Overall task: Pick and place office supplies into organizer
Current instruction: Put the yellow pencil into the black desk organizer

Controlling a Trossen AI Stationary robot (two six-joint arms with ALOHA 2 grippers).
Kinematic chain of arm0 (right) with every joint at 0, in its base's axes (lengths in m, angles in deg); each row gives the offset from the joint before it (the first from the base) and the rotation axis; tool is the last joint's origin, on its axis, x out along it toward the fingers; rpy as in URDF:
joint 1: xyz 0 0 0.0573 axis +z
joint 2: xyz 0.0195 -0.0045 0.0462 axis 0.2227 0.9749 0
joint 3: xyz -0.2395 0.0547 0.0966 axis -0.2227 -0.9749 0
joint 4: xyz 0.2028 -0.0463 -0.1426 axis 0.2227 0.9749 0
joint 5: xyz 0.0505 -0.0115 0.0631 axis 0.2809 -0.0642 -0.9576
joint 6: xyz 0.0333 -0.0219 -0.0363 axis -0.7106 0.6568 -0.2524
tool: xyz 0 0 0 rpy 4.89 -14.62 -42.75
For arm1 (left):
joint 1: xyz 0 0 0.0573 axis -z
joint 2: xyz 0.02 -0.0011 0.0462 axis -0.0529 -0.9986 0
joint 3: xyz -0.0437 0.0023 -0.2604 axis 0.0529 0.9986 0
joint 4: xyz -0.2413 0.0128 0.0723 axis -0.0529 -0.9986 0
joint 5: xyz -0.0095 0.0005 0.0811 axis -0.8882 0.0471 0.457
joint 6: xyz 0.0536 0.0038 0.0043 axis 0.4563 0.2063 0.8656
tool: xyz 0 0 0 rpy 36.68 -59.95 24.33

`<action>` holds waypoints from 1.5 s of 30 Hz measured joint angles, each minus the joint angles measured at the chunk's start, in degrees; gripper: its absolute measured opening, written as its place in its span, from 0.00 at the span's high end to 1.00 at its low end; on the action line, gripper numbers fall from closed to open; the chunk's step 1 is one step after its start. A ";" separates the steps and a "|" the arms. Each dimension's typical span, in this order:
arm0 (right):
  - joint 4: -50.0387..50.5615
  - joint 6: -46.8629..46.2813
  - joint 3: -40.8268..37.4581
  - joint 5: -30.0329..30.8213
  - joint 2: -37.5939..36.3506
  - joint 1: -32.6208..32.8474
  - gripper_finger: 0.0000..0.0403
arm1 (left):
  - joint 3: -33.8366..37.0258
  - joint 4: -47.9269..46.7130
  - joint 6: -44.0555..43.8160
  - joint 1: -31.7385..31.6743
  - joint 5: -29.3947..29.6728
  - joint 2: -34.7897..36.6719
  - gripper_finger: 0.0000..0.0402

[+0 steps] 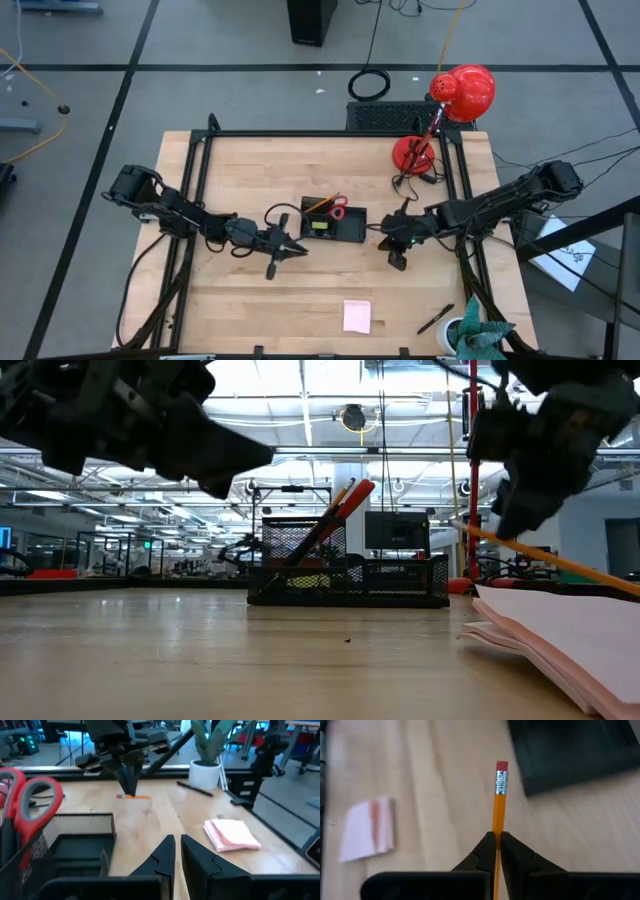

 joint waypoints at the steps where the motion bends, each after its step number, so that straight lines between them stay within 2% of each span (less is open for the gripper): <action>1: -1.91 0.88 0.00 -0.02 -0.01 0.20 0.97 | -0.41 -0.01 -0.10 0.18 -0.03 0.00 0.91; 10: -17.38 7.31 0.08 -0.22 -0.02 2.09 0.97 | -4.09 -0.16 1.22 3.20 -0.02 0.00 0.91; 16: -31.67 15.40 0.09 0.04 -0.04 3.37 0.97 | -6.62 -0.60 1.14 4.49 3.92 0.00 0.91; 20: -38.83 20.28 0.09 0.34 0.27 3.66 0.97 | -8.84 -3.06 0.64 4.59 4.42 0.00 0.90; 24: -44.80 23.80 0.29 0.57 2.43 3.60 0.97 | -12.74 -11.23 0.19 4.63 9.00 -0.30 0.81; 27: -45.10 26.61 2.19 1.06 4.72 3.60 0.97 | -15.46 -16.04 1.13 4.61 13.03 -1.22 0.72; 30: -45.35 29.45 4.20 3.48 6.55 3.60 0.97 | -17.07 -15.95 3.31 4.59 13.11 -1.58 0.63; 35: -46.14 32.66 5.96 3.69 8.49 3.60 0.97 | -18.68 -15.83 4.20 4.59 12.96 -1.57 0.50; 40: -47.70 34.42 6.25 3.69 10.68 3.60 0.97 | -20.42 -15.97 6.30 4.48 12.96 -1.57 0.44; 45: -52.03 35.76 6.25 3.63 12.14 3.60 0.97 | -21.40 -15.81 6.66 4.27 12.96 -1.57 0.43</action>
